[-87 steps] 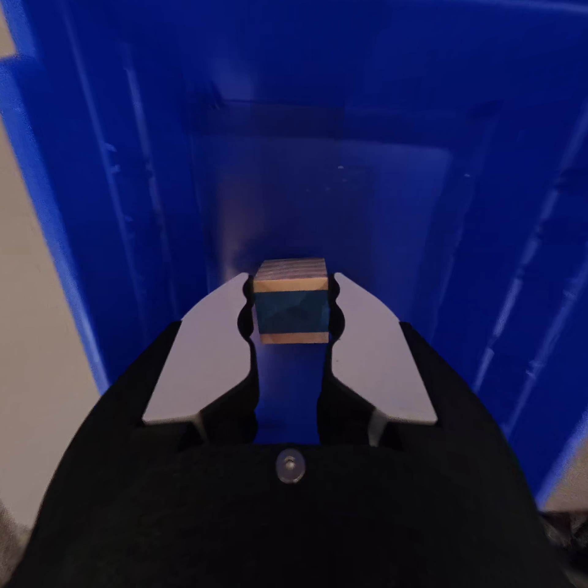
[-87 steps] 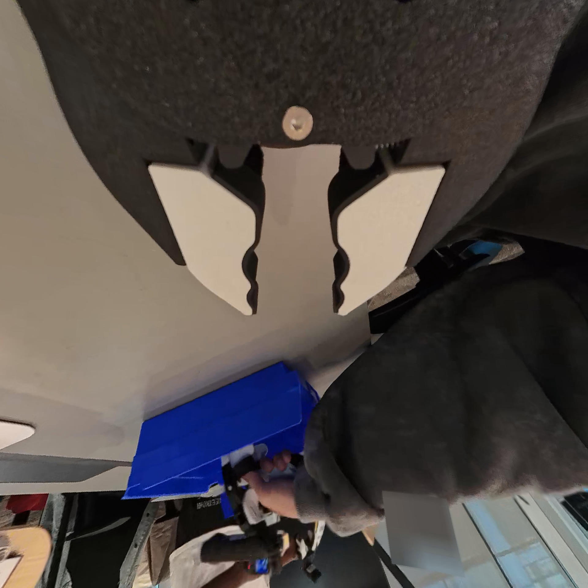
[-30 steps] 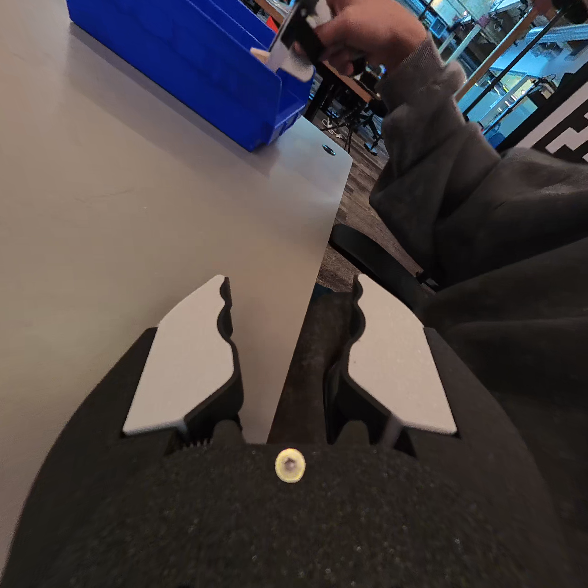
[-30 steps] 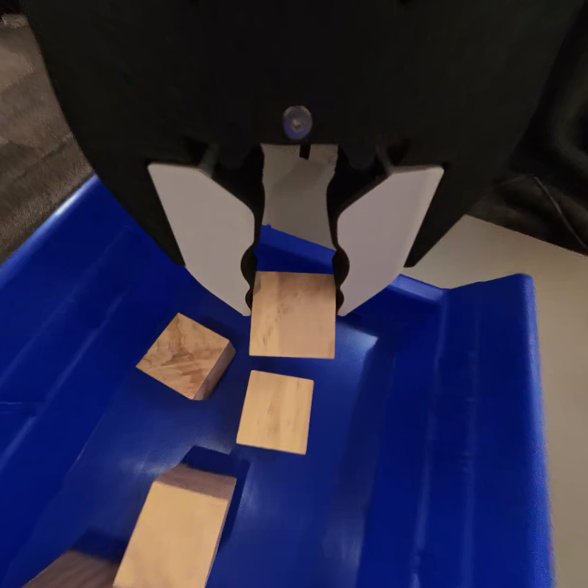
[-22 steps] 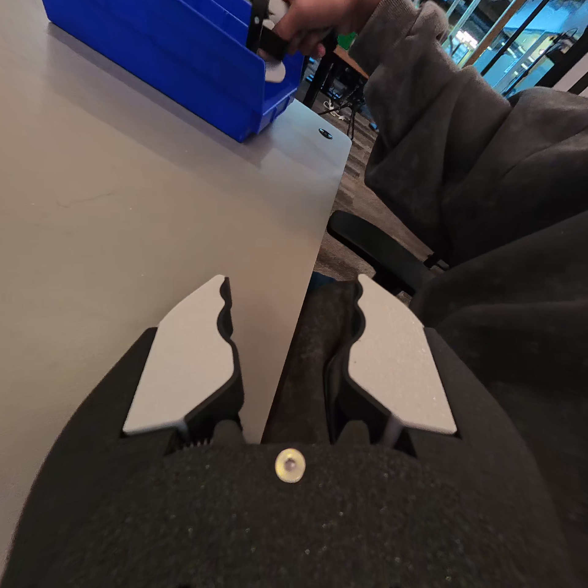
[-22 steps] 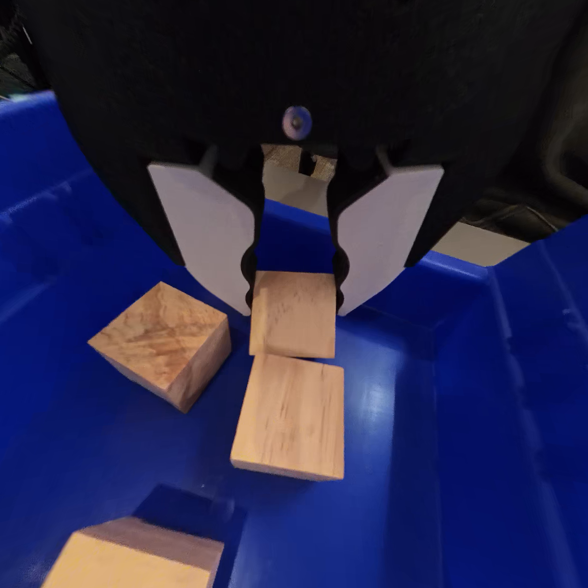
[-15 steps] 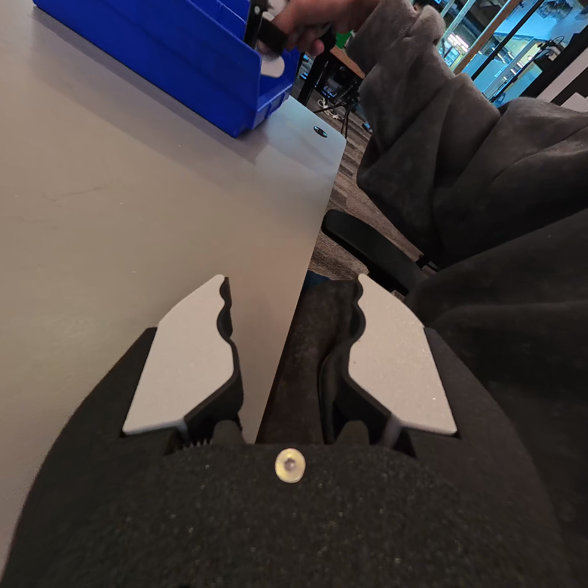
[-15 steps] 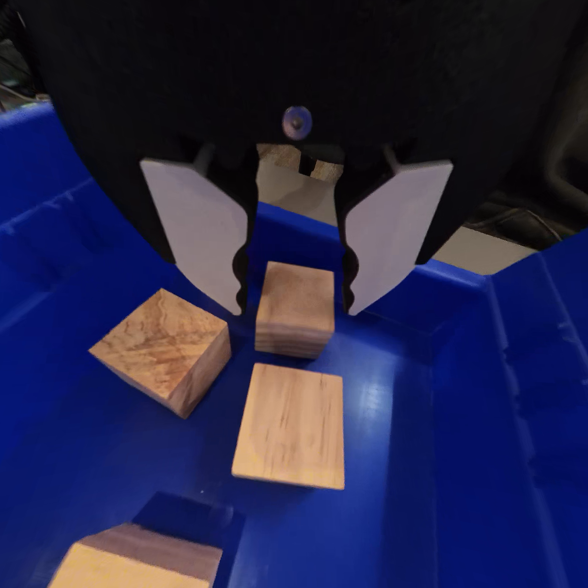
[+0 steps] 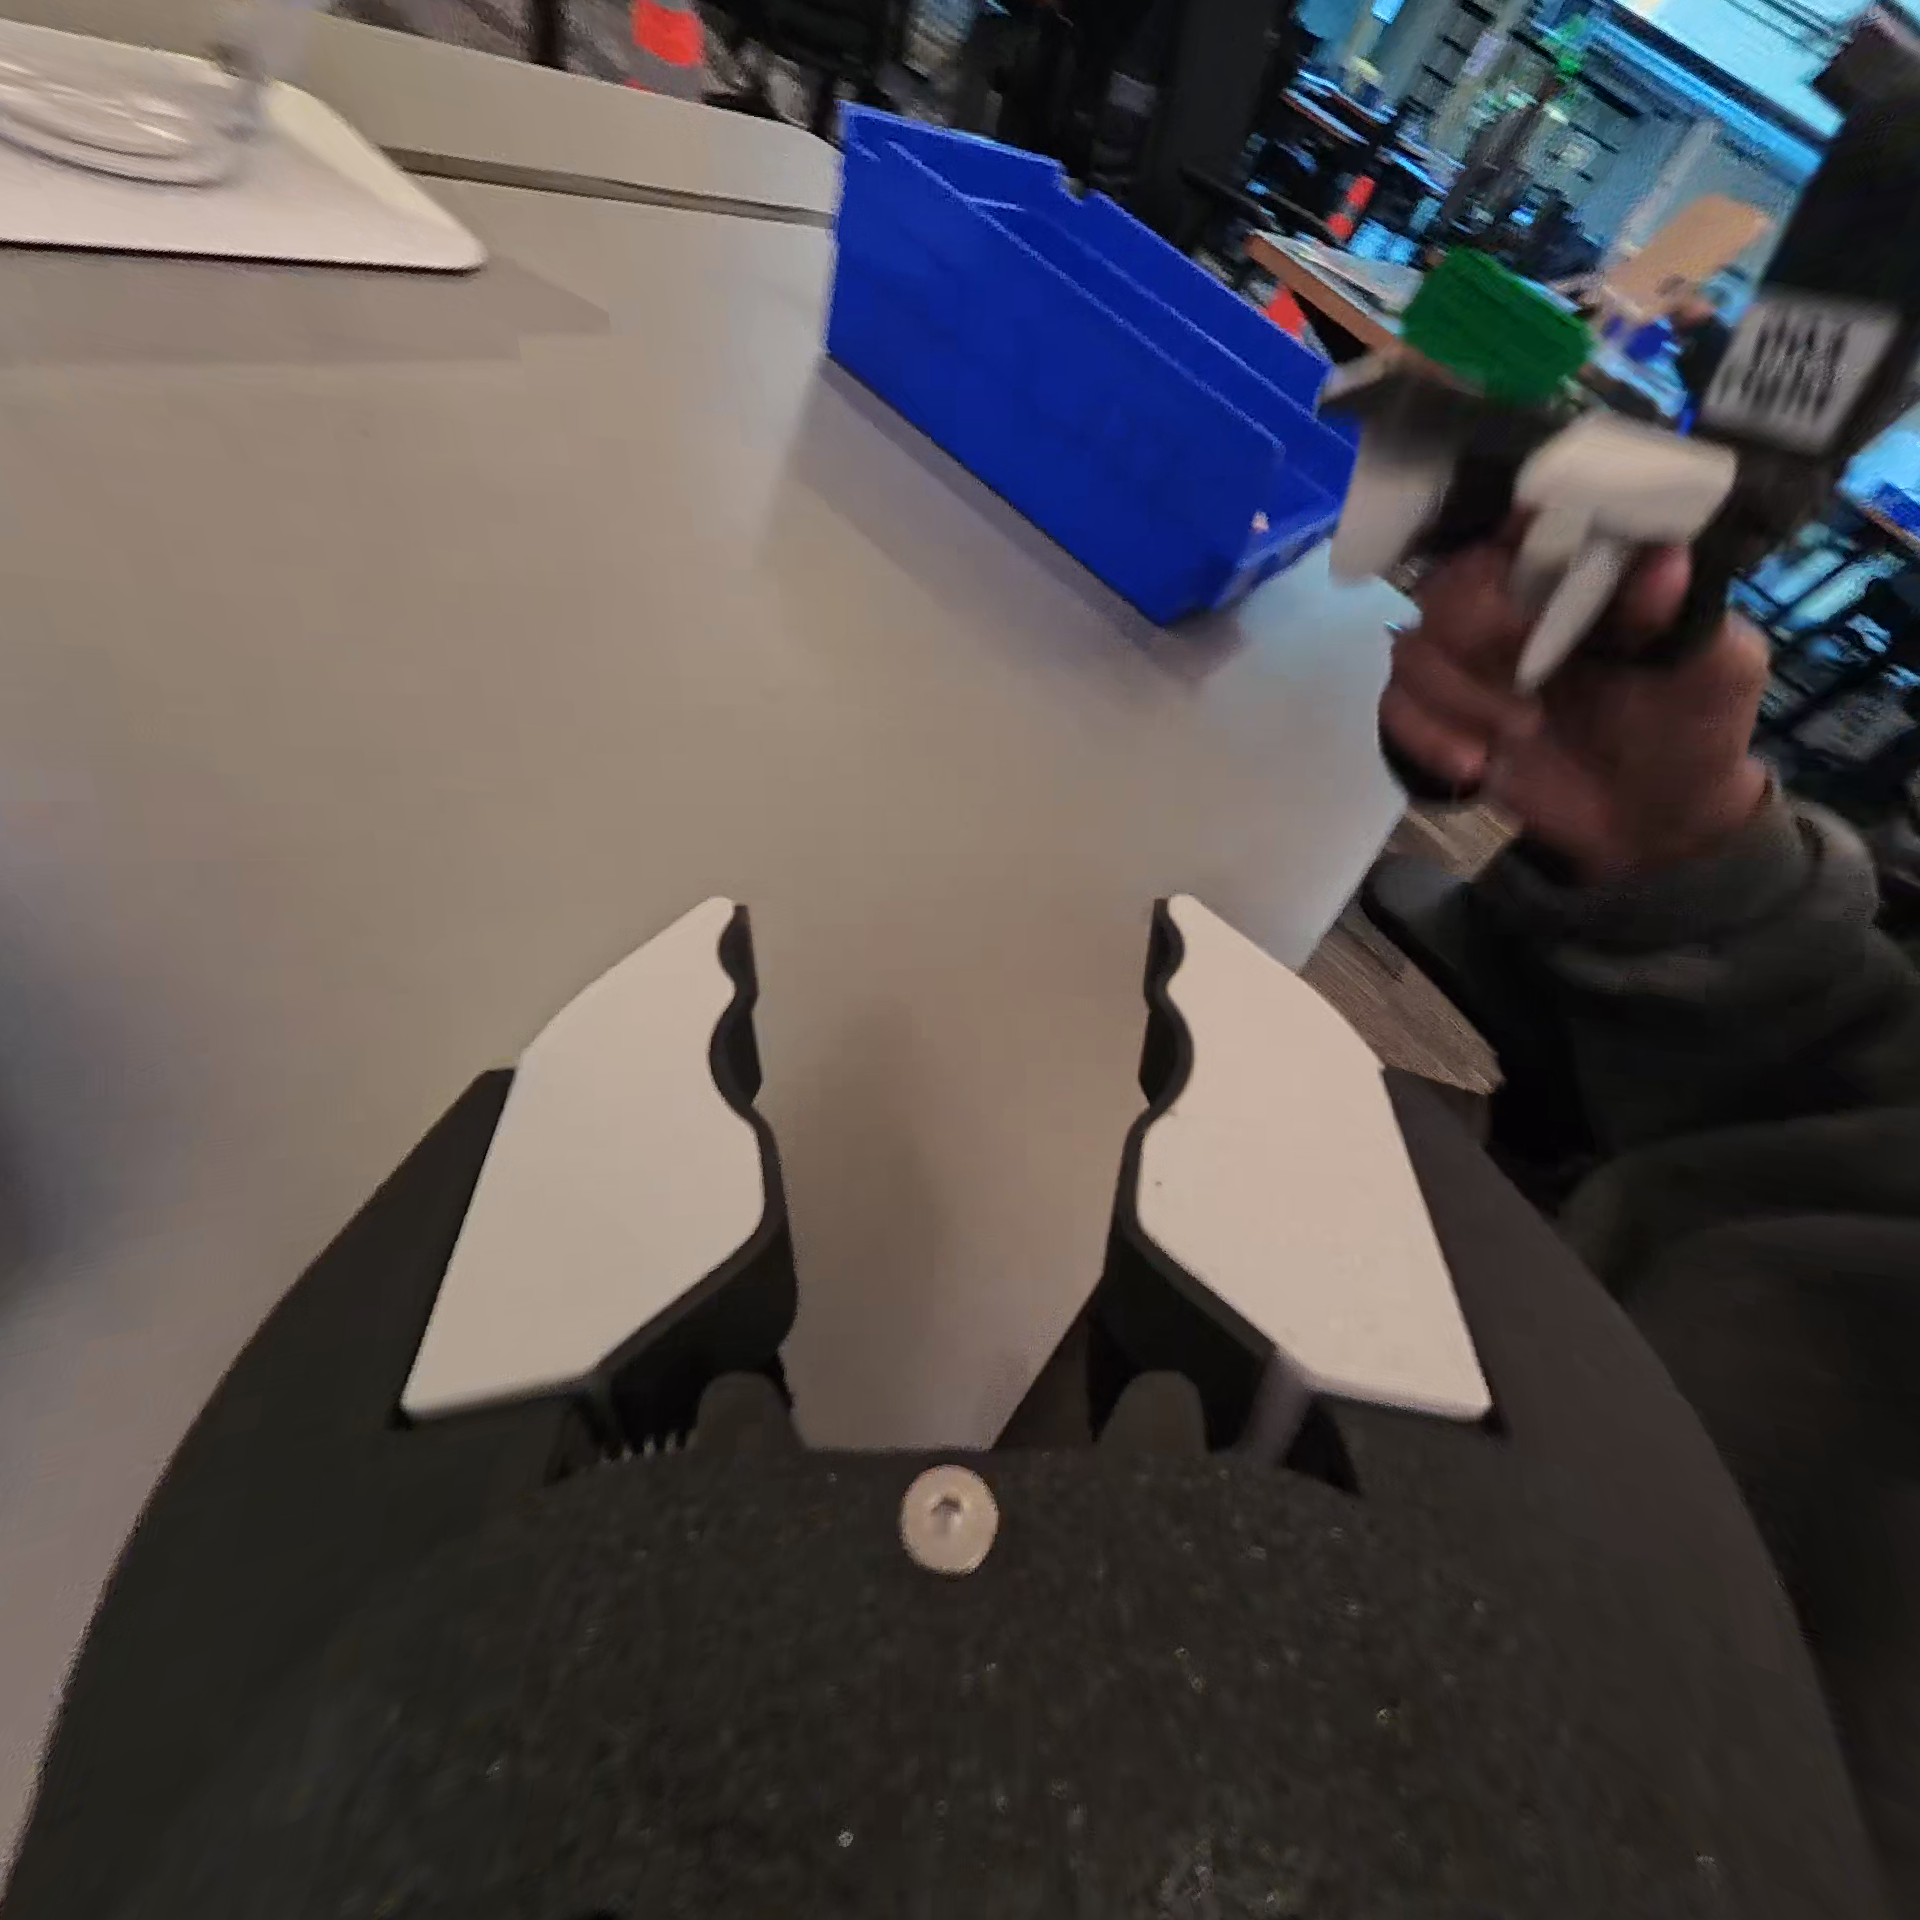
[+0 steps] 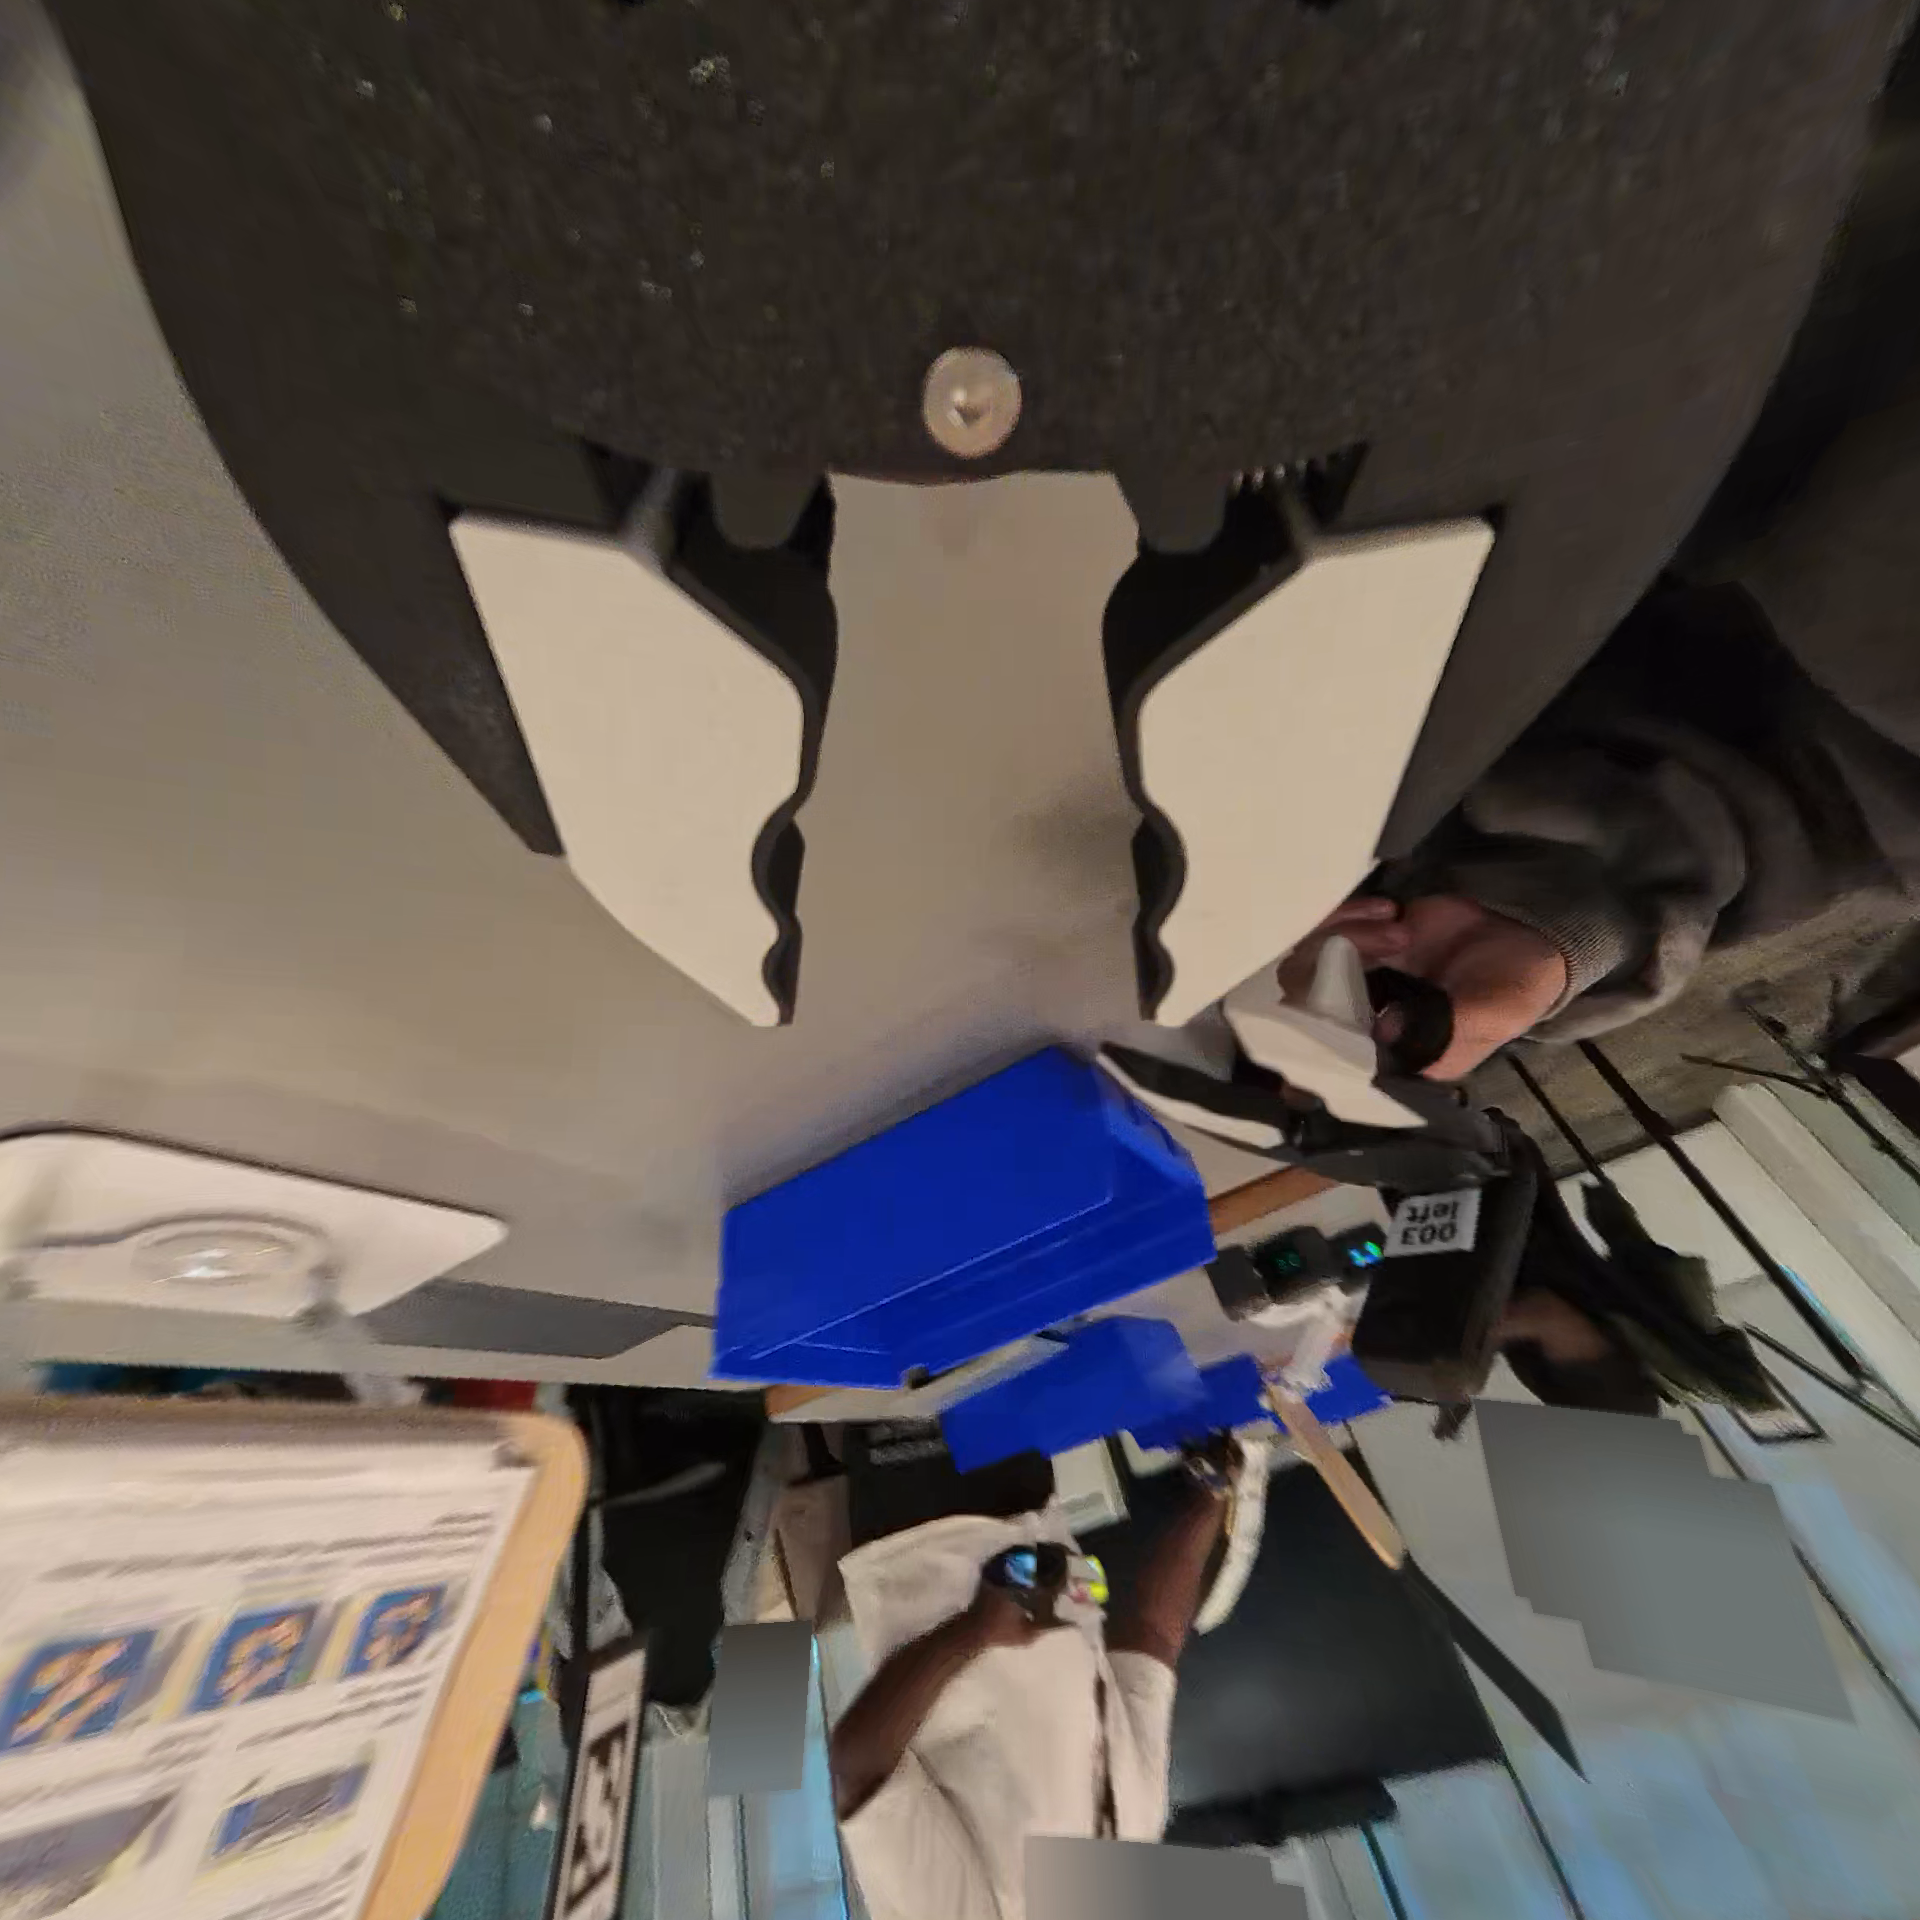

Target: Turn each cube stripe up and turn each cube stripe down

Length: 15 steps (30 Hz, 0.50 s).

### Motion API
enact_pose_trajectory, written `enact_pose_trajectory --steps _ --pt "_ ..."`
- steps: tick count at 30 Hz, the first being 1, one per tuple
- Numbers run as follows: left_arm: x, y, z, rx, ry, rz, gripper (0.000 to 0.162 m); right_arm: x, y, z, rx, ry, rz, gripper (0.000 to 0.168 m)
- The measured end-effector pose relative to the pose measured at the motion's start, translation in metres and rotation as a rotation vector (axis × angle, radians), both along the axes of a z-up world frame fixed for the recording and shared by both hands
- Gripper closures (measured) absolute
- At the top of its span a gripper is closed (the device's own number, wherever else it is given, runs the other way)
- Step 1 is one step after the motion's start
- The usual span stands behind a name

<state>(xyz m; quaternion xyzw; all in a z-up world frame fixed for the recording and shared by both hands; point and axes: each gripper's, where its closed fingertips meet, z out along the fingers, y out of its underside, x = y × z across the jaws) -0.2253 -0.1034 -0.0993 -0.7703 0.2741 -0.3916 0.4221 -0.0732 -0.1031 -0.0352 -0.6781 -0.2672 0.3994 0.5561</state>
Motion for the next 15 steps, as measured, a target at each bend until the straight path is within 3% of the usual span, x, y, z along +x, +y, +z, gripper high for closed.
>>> enact_pose_trajectory --steps 3,9,12,15 --pt "-0.02 -0.002 0.001 0.009 -0.011 0.091 0.09 -0.03 -0.009 -0.041 0.027 -0.069 -0.011 0.104" --pt "-0.042 0.0 0.007 0.09 0.043 0.16 0.089 -0.027 -0.003 -0.06 0.099 -0.184 -0.093 0.102" --pt "-0.05 0.009 -0.001 0.176 0.169 0.213 0.089 -0.022 -0.004 -0.054 0.12 -0.174 -0.11 0.102" --pt "-0.05 0.008 -0.004 0.164 0.175 0.228 0.09 -0.017 -0.002 -0.053 0.129 -0.189 -0.139 0.102"
